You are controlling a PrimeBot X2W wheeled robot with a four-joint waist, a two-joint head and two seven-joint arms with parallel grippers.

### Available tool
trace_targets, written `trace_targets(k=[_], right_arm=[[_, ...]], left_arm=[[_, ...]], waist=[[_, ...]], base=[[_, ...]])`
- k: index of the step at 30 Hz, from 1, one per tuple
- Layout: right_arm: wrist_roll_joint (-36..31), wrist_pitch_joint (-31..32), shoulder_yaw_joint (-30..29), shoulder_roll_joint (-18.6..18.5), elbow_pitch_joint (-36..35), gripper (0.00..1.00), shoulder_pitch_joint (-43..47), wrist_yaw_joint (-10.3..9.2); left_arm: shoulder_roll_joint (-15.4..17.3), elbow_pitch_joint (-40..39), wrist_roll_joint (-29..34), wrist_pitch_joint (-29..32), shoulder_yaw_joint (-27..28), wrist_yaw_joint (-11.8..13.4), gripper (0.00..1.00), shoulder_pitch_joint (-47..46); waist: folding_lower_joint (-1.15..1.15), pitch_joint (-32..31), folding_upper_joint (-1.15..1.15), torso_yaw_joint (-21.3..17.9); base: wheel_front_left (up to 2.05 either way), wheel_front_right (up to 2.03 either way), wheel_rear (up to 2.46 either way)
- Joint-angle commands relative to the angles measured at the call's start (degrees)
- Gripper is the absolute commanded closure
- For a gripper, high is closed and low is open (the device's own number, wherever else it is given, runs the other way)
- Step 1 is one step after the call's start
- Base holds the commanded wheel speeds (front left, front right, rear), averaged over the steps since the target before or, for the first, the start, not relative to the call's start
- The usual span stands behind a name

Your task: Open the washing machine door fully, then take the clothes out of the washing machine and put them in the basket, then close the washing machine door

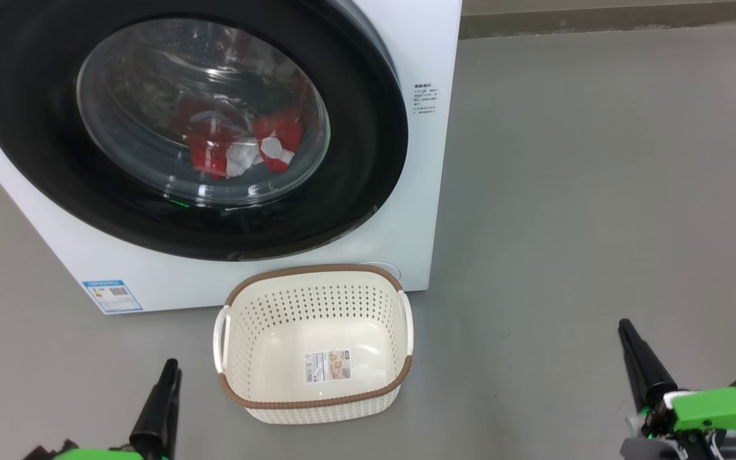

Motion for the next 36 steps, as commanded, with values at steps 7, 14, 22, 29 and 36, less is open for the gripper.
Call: trace_targets(k=[7,14,22,29,36], right_arm=[[-0.80,-0.94,0.91,-0.43,-0.88,0.00,-1.25,0.03],[-3.25,-2.46,2.51,-1.06,-0.74,0.00,-2.09,0.06],[-8.15,-3.83,3.36,-1.26,0.02,0.00,-3.20,0.09],[-12.81,-4.84,3.56,-1.07,0.33,0.00,-3.86,0.11],[-20.26,-6.19,3.50,-0.82,0.85,0.00,-4.76,0.14]], left_arm=[[0.27,-0.35,0.84,-1.15,-1.31,-0.03,0.00,-1.43],[0.70,-0.09,2.96,-2.49,-2.68,-0.05,0.00,-2.60],[0.69,-0.20,8.05,-3.83,-3.11,-0.08,0.00,-3.59],[0.58,-0.11,13.41,-4.85,-3.38,-0.10,0.00,-4.34],[0.52,-0.24,21.14,-6.21,-3.78,-0.01,0.00,-5.29]], waist=[[0.12,-0.06,0.00,-0.02],[0.00,0.10,0.00,-0.05],[0.00,0.16,0.00,-0.06],[0.00,0.18,0.00,-0.07],[0.00,0.15,0.00,-0.14]], base=[[0.00,0.00,0.00],[0.00,0.00,0.00],[0.00,0.00,0.00],[0.00,0.00,0.00],[0.00,0.00,0.00]])
